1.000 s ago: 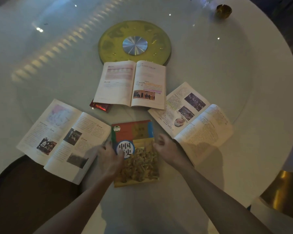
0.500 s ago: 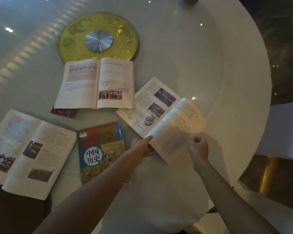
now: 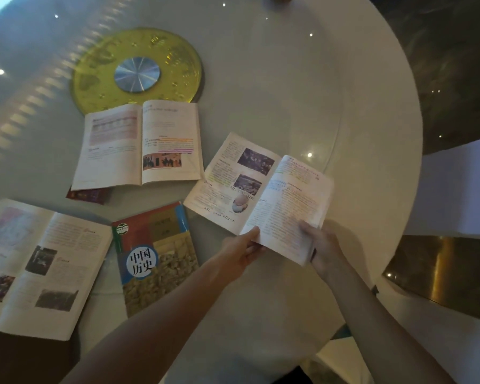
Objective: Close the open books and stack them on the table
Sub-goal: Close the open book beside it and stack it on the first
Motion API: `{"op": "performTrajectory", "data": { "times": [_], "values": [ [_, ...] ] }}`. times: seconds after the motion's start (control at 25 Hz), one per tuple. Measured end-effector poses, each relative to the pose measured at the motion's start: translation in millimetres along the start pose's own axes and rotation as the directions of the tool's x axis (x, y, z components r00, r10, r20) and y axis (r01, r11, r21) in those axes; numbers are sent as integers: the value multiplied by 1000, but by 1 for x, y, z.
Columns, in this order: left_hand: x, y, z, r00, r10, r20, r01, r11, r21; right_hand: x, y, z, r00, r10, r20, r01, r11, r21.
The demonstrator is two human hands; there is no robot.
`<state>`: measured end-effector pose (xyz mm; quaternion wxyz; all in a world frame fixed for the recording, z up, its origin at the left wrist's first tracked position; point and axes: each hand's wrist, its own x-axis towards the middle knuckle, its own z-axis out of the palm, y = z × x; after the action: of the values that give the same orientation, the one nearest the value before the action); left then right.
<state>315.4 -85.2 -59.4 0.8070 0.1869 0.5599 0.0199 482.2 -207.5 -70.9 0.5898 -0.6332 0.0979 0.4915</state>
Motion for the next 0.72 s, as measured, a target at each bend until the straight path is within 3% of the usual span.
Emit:
{"op": "performTrajectory", "data": {
  "times": [0.12, 0.2, 0.28, 0.48, 0.6, 0.72],
  "values": [
    [2, -22, -3, 991, 15, -134, 19, 970, 244, -13, -23, -16, 991, -129, -17, 126, 984, -125],
    [4, -28, -10, 945, 107, -308, -31, 969, 243, -23, -40, -27, 992, -130, 3, 129, 981, -144],
    [0, -28, -15, 909, 177, -378, -122, 979, 164, -33, -50, -42, 994, -112, -1, 110, 984, -140],
    [-18, -34, -14, 986, 43, -163, -63, 990, -124, -54, -62, -70, 997, -26, 66, 28, 999, -26],
    [-20, -39, -24, 993, 50, -110, -67, 986, -152, -66, -74, -74, 996, -13, 94, 22, 995, -92],
    [-22, -30, -41, 993, 112, -41, -114, 991, -70, -74, -86, -74, 993, -21, 116, 46, 973, -225]
  ]
}}
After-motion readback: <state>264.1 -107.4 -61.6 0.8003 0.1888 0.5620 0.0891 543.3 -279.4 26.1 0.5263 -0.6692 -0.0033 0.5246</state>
